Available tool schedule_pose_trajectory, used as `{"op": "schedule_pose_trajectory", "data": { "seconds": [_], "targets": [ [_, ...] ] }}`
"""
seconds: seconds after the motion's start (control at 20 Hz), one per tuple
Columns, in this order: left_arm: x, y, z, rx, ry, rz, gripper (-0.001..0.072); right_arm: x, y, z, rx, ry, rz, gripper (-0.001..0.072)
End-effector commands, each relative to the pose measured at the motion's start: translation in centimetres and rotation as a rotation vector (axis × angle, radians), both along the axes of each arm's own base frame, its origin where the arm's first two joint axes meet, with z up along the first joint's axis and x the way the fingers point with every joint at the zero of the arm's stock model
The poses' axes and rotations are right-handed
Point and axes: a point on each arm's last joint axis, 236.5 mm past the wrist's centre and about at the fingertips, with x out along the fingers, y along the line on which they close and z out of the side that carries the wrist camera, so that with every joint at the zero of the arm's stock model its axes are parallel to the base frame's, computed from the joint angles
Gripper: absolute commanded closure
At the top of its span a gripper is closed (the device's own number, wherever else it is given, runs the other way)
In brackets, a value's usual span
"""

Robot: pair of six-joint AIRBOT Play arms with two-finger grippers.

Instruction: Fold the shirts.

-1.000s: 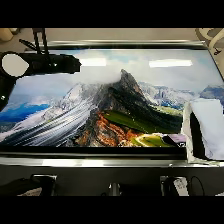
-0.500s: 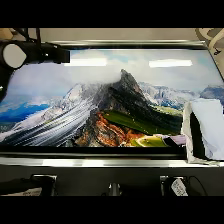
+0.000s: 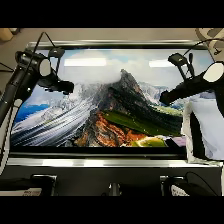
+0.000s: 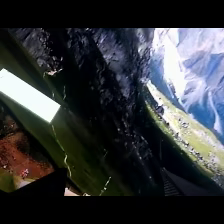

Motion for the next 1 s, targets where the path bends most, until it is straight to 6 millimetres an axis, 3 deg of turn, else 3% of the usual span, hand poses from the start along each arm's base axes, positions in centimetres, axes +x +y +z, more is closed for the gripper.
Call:
{"op": "schedule_pose_trajectory", "data": {
  "seconds": [0.0,0.95],
  "targets": [
    [-0.61,-2.27,-1.24,-0.035,0.001,-0.019,0.0172,-1.66,1.46,-1.72,-0.006,0.116,-0.007,0.0082],
    [-0.74,-2.17,-1.68,-0.026,0.018,-0.017,0.0171,-1.56,1.48,-1.67,-0.005,0.111,-0.008,0.0082]
  ]
}}
